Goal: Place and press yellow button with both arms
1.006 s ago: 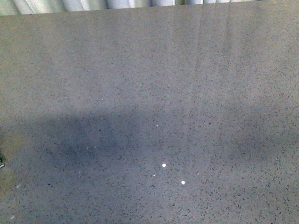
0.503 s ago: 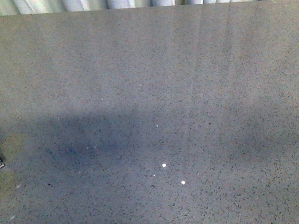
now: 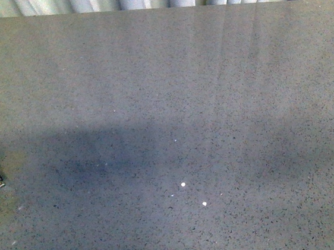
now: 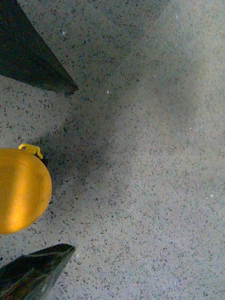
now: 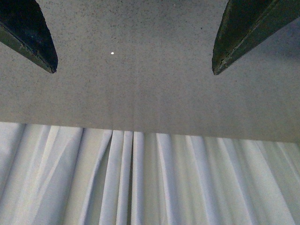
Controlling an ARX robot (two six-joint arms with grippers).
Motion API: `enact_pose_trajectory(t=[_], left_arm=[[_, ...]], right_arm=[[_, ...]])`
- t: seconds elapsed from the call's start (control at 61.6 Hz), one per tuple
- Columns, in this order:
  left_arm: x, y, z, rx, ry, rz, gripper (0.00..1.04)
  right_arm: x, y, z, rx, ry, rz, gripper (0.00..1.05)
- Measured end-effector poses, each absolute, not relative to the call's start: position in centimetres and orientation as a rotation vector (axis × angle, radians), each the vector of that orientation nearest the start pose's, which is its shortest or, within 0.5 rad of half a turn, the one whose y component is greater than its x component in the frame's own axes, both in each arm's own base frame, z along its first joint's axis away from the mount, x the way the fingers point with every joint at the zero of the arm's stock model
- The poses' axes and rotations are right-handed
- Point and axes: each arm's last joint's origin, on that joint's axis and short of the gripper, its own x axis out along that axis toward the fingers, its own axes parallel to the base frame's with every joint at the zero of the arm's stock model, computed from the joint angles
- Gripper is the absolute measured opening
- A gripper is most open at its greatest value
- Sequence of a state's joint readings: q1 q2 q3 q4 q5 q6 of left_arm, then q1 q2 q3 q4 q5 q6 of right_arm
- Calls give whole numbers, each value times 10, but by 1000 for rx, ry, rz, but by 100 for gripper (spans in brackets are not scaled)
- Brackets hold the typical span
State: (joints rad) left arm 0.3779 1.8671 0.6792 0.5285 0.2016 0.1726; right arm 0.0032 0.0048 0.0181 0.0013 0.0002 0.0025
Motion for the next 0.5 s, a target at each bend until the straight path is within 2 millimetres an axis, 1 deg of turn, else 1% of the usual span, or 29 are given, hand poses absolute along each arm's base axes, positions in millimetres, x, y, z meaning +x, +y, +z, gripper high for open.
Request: enact_pose_trajectory(t=[0.503], left_arm=[[300, 112, 91, -7, 656, 116, 95]], right_arm=[[97, 0, 169, 3, -15, 3, 96]])
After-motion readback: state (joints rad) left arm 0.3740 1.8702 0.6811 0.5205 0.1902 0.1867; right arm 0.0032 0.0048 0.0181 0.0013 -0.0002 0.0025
